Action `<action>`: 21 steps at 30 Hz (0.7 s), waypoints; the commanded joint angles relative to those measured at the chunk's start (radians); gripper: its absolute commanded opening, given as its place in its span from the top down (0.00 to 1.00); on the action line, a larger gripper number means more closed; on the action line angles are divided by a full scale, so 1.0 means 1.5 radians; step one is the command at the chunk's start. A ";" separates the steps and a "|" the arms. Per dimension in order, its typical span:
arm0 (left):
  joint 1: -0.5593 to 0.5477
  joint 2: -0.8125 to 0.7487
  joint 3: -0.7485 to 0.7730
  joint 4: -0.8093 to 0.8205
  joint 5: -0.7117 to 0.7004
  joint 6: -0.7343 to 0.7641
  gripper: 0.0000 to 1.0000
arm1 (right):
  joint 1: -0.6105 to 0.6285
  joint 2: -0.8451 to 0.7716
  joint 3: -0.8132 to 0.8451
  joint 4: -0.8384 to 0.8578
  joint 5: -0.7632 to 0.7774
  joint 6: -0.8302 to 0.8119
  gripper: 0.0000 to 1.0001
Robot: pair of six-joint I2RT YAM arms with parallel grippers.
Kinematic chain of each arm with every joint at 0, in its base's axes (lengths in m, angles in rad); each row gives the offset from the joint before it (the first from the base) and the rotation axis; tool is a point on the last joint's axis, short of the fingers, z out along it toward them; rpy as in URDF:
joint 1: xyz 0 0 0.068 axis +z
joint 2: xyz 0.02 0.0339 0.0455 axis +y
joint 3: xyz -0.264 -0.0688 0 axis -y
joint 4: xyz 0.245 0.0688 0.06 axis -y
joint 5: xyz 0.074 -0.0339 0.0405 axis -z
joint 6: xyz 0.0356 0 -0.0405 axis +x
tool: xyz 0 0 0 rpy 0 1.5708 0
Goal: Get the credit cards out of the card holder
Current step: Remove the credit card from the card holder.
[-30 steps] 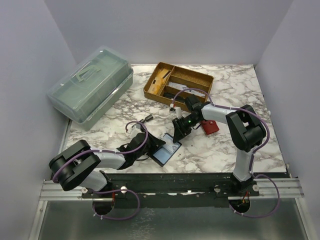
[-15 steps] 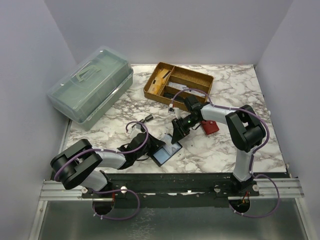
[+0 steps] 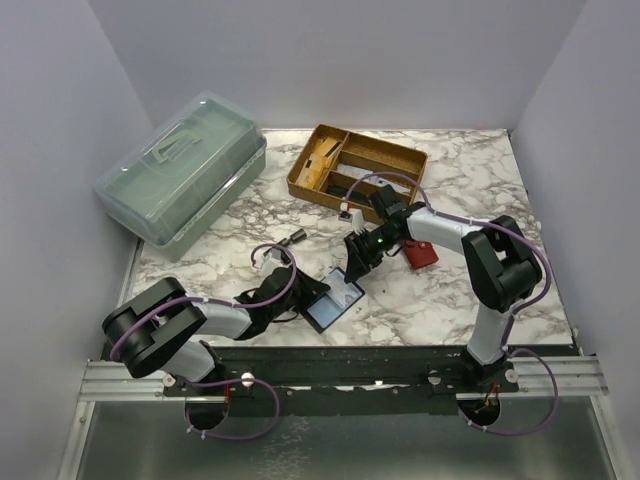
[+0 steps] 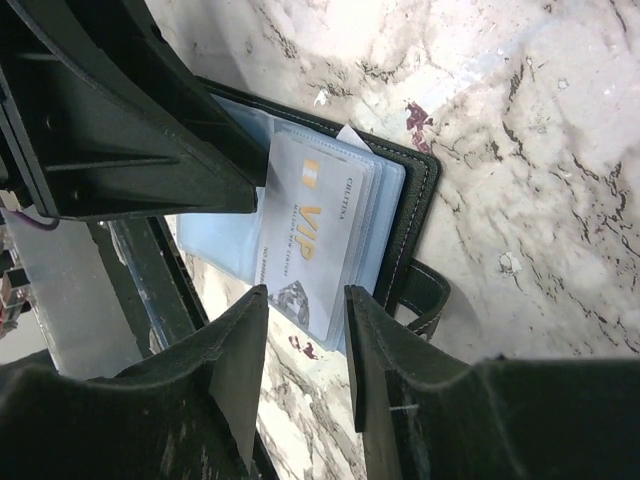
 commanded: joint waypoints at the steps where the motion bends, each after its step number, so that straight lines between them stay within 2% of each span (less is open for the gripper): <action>1: -0.002 0.015 -0.014 0.016 0.017 -0.011 0.64 | 0.007 -0.002 -0.009 0.008 0.000 0.005 0.57; 6: -0.002 0.015 -0.014 0.018 0.019 -0.009 0.64 | 0.007 0.022 -0.006 0.007 -0.022 0.016 0.58; 21: -0.001 0.025 -0.008 0.024 0.026 -0.004 0.64 | 0.010 0.046 -0.008 0.006 -0.003 0.018 0.57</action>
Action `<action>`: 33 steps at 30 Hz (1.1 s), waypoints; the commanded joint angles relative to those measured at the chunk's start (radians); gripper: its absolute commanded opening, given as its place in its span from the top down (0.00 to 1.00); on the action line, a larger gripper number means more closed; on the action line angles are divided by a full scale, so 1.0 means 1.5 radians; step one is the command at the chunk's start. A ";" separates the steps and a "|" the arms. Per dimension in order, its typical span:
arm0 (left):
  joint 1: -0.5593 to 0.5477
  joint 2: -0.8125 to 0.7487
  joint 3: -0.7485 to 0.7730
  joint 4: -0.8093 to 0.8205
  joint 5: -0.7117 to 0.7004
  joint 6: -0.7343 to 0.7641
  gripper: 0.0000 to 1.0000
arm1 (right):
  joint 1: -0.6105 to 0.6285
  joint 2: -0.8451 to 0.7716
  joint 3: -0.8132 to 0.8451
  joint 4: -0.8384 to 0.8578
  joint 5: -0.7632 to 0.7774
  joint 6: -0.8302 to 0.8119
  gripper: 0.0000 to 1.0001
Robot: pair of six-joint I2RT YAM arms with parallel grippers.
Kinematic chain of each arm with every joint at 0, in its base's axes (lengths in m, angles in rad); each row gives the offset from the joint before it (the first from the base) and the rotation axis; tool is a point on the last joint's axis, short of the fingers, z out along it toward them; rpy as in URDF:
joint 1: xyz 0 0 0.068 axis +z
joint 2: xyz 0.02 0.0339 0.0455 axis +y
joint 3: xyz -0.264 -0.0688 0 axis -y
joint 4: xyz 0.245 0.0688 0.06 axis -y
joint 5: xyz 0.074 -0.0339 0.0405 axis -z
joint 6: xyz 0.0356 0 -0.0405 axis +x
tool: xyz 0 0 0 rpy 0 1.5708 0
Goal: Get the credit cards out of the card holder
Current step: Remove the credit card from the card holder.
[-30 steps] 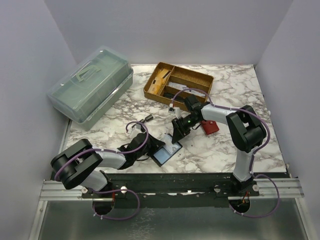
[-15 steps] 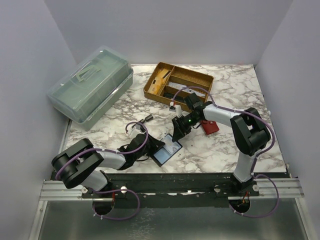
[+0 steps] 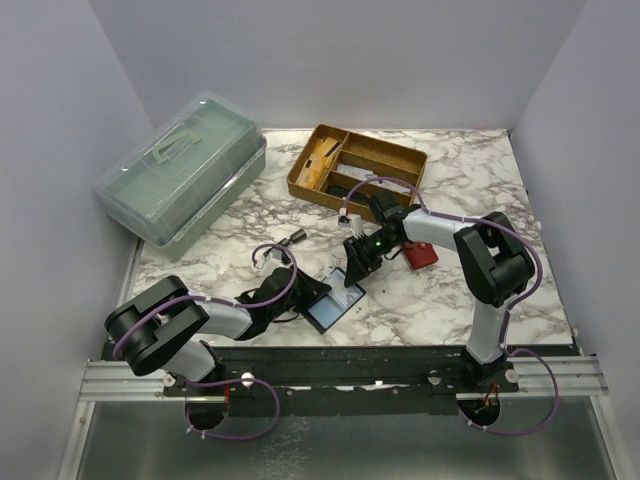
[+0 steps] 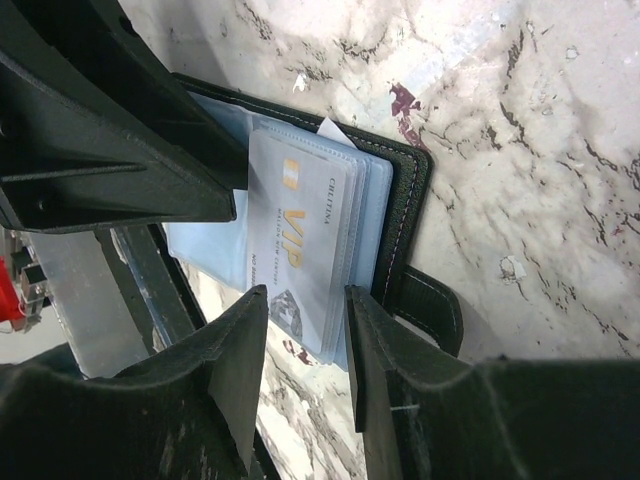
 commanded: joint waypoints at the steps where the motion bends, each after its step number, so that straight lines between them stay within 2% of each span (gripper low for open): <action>1: -0.001 0.014 -0.005 0.003 0.017 0.000 0.64 | 0.009 0.014 -0.007 0.005 0.003 0.006 0.57; 11: -0.002 0.015 -0.008 0.006 0.016 -0.003 0.64 | 0.024 0.006 -0.008 0.008 -0.045 0.010 0.59; 22: -0.002 0.015 -0.013 0.024 0.018 -0.001 0.64 | 0.024 0.001 -0.014 0.035 -0.085 0.074 0.60; 31: -0.001 0.011 -0.050 0.095 0.014 -0.021 0.64 | 0.024 0.020 -0.021 0.049 -0.075 0.116 0.67; 33: 0.000 0.011 -0.056 0.111 0.013 -0.024 0.63 | 0.024 0.021 -0.022 0.052 -0.080 0.121 0.76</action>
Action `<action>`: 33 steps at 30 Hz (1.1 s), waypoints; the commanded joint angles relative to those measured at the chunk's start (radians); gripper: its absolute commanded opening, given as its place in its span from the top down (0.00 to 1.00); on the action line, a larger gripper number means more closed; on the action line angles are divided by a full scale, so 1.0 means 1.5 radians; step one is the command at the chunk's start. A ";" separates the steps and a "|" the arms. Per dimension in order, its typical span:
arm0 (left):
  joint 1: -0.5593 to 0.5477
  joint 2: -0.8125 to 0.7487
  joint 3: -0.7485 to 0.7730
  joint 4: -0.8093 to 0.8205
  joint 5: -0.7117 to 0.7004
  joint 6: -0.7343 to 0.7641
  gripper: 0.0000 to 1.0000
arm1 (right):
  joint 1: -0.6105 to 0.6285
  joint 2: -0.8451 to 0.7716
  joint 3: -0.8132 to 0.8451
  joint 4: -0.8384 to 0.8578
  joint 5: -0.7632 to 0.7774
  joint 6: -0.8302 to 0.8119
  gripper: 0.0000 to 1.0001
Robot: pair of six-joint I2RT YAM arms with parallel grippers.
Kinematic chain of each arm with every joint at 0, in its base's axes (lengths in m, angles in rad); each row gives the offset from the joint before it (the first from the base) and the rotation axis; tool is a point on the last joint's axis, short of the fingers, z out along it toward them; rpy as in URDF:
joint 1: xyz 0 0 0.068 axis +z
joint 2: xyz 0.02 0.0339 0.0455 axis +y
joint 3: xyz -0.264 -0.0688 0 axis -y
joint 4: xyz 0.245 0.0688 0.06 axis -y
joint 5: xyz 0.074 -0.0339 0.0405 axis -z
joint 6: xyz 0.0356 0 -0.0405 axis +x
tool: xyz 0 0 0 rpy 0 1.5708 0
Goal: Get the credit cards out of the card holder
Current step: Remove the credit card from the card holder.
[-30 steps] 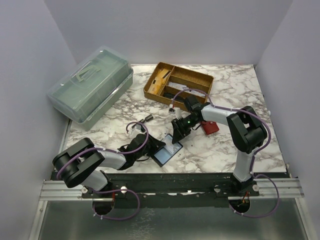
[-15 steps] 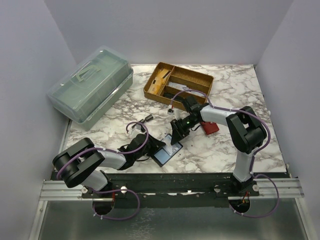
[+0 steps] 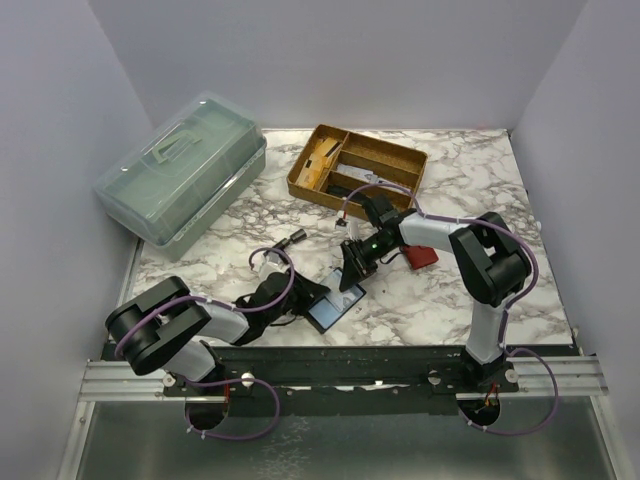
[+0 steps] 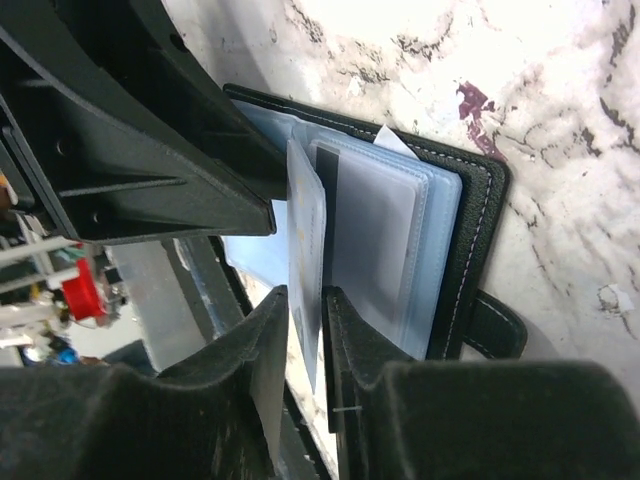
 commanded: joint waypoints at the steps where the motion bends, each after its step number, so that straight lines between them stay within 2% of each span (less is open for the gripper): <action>1: -0.001 0.008 -0.025 0.056 0.008 -0.016 0.63 | 0.006 0.015 -0.009 0.020 -0.029 0.026 0.81; 7: 0.000 0.018 -0.034 0.113 0.019 -0.010 0.62 | 0.004 0.030 -0.007 0.027 -0.062 0.043 0.99; 9: -0.001 0.018 -0.047 0.151 0.021 -0.008 0.59 | -0.001 0.027 -0.009 0.035 -0.082 0.053 1.00; 13: 0.000 0.023 -0.071 0.222 0.030 -0.010 0.46 | -0.025 0.014 -0.030 0.074 -0.147 0.085 1.00; 18: 0.000 0.051 -0.064 0.281 0.058 0.005 0.43 | -0.036 0.004 -0.045 0.111 -0.210 0.120 1.00; 22: -0.001 0.091 -0.062 0.391 0.076 0.021 0.47 | -0.046 0.003 -0.050 0.123 -0.230 0.137 1.00; 27: 0.010 0.098 -0.084 0.466 0.076 0.014 0.54 | -0.064 -0.008 -0.067 0.146 -0.245 0.157 1.00; 31: 0.018 0.094 -0.073 0.481 0.102 0.019 0.58 | -0.065 -0.006 -0.069 0.153 -0.251 0.162 1.00; 33: 0.022 0.100 -0.058 0.483 0.120 0.021 0.64 | -0.066 -0.005 -0.068 0.153 -0.251 0.163 1.00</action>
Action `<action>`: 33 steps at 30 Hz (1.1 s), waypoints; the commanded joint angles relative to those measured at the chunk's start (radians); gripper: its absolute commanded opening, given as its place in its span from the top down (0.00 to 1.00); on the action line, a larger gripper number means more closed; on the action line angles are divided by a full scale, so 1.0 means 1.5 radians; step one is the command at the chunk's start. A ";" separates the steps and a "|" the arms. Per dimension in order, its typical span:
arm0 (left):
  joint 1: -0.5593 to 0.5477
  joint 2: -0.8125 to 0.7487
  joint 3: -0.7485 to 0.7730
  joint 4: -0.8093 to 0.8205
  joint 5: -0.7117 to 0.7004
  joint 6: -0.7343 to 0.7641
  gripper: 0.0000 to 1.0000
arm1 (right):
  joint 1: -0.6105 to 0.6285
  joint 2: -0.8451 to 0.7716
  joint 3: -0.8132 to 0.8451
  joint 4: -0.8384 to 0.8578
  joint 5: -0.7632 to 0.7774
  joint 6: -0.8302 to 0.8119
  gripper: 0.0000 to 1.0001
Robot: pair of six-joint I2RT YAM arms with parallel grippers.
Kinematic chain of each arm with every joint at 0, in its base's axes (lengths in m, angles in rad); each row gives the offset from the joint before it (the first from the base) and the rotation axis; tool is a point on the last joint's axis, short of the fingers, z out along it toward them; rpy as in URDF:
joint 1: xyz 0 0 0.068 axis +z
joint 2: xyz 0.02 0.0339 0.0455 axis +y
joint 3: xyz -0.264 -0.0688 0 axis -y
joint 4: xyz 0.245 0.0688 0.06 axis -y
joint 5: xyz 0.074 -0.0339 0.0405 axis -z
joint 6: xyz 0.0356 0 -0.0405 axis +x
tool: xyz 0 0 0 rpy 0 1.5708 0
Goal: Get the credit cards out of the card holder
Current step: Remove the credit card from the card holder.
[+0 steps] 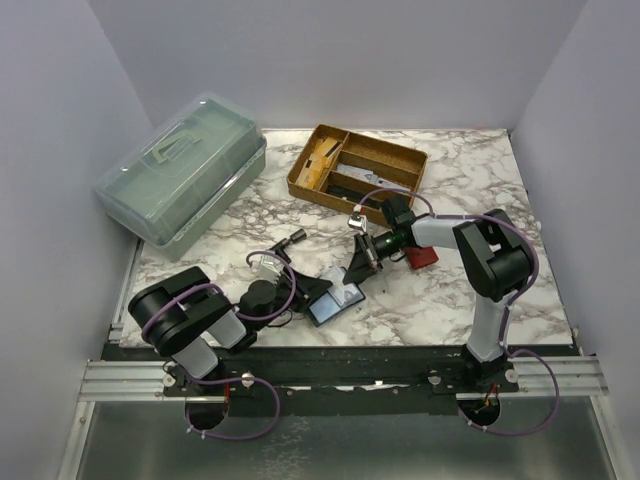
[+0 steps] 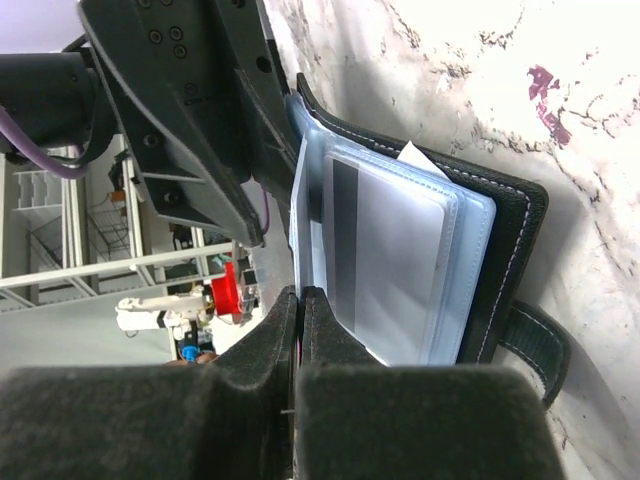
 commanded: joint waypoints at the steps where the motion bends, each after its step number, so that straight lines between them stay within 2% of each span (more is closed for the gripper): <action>1: 0.007 0.007 0.032 0.099 0.064 0.008 0.66 | 0.003 -0.017 -0.005 0.024 -0.035 0.016 1.00; 5: 0.009 0.015 0.039 0.109 0.073 0.008 0.76 | 0.000 -0.020 -0.011 0.031 -0.036 0.017 1.00; 13: 0.012 0.028 0.057 0.114 0.065 0.016 0.75 | 0.000 -0.031 -0.026 0.059 -0.069 0.034 1.00; 18: 0.012 0.030 0.070 0.116 0.059 0.032 0.82 | 0.000 -0.037 -0.028 0.056 -0.061 0.030 1.00; 22: 0.011 0.030 0.061 0.136 0.051 0.042 1.00 | 0.000 -0.036 -0.021 0.033 -0.039 0.008 1.00; 25: 0.013 0.029 0.041 0.154 0.044 0.046 1.00 | 0.000 -0.035 -0.016 0.015 -0.018 -0.008 0.99; 30: 0.018 0.033 0.010 0.159 0.059 0.056 1.00 | 0.000 -0.026 -0.008 -0.004 0.009 -0.027 0.85; 33: 0.029 0.051 0.005 0.163 0.090 0.053 1.00 | 0.000 -0.019 -0.004 -0.007 0.006 -0.030 0.81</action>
